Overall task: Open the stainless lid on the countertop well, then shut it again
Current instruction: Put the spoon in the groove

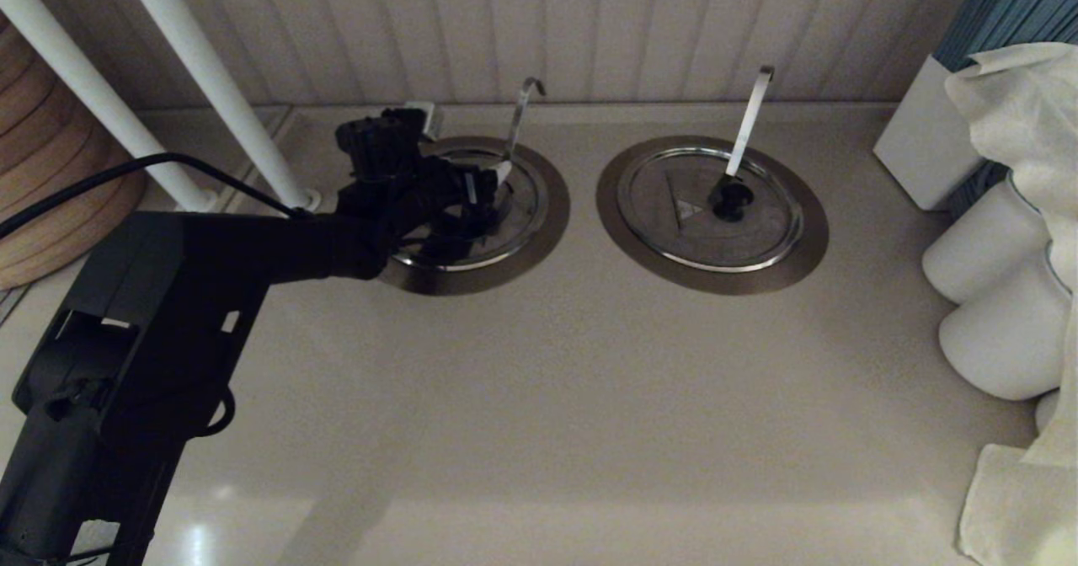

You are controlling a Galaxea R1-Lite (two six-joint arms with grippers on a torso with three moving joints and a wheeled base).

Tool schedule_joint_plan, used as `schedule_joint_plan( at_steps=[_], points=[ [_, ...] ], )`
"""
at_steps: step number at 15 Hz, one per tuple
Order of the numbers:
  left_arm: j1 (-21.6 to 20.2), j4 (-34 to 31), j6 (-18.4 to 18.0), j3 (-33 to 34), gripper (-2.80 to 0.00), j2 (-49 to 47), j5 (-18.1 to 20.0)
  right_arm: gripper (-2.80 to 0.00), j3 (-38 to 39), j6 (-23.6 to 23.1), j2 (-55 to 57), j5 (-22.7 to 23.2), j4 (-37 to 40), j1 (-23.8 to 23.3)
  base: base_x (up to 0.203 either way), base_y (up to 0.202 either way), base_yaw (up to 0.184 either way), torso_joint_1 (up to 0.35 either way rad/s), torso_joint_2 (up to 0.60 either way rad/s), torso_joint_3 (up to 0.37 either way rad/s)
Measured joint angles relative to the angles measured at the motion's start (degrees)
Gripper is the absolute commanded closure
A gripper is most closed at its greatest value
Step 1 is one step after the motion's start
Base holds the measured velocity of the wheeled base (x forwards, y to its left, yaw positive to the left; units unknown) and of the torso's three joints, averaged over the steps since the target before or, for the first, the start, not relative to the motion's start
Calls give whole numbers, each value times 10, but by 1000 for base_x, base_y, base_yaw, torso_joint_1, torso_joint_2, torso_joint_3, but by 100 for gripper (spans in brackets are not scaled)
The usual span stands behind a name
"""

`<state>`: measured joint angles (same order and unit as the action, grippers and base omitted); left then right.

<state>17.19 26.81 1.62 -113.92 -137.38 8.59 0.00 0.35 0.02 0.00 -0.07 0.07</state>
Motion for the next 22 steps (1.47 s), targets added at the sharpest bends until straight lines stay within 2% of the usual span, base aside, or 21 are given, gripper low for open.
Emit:
schedule_joint_plan(
  at_steps=[5,13,15,17,22],
  points=[
    [0,1,-11,0,-280,-1,-2,0,0,0,0,0,0,0,0,0,0,0,0,0],
    [21,18,-12,1,-280,-8,-3,0,0,0,0,0,0,0,0,0,0,0,0,0],
    [22,13,-41,1,-280,-10,-24,0,0,0,0,0,0,0,0,0,0,0,0,0],
    [22,10,-87,1,-280,-11,-59,0,0,0,0,0,0,0,0,0,0,0,0,0],
    [22,9,-97,0,-280,-14,-62,0,0,0,0,0,0,0,0,0,0,0,0,0]
  ],
)
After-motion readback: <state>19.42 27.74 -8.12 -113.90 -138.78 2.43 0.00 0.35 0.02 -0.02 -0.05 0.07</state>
